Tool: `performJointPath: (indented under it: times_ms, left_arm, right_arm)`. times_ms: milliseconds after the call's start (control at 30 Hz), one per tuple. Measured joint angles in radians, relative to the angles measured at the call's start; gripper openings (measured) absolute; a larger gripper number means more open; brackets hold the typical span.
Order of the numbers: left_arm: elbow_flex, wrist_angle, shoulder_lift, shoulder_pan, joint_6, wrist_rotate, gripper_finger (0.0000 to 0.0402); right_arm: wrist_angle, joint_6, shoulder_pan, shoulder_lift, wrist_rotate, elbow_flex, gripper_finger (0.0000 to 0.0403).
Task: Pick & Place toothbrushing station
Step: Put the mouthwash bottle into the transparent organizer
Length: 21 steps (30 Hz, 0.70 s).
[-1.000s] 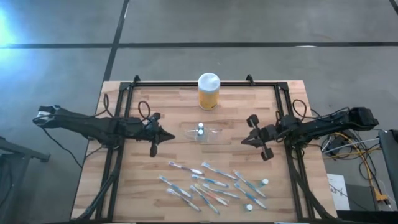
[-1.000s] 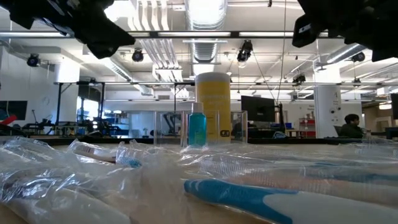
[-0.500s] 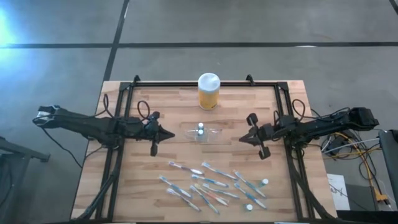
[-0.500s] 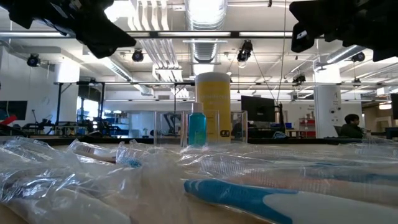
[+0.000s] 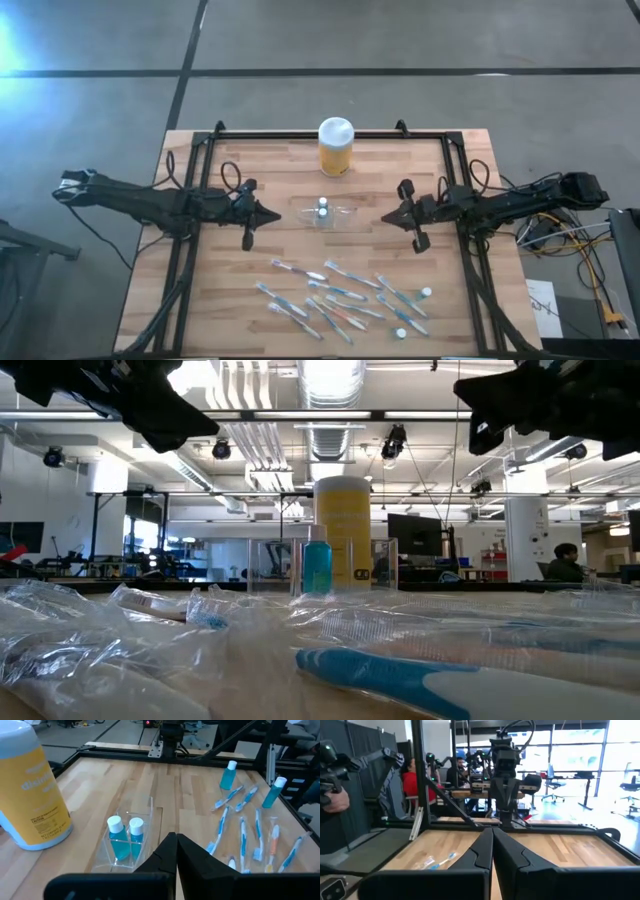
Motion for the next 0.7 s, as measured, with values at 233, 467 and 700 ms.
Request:
performJointPath:
  times_ms: [233,467,700]
  left_arm:
    - [0.000,0.000,0.000,0.000,0.055,0.000,0.0005]
    - [0.000,0.025,0.000,0.000,0.003,0.000,0.0010]
    - [0.065,0.004,0.052,-0.005,-0.020,-0.026,0.0004]
  right_arm:
    - [-0.006,0.004,0.001,0.000,0.023,0.000,0.0008]
    - [-0.038,0.019,0.001,0.001,0.023,0.000,0.0008]
    - [-0.048,0.002,0.000,0.000,0.057,0.000,0.0008]
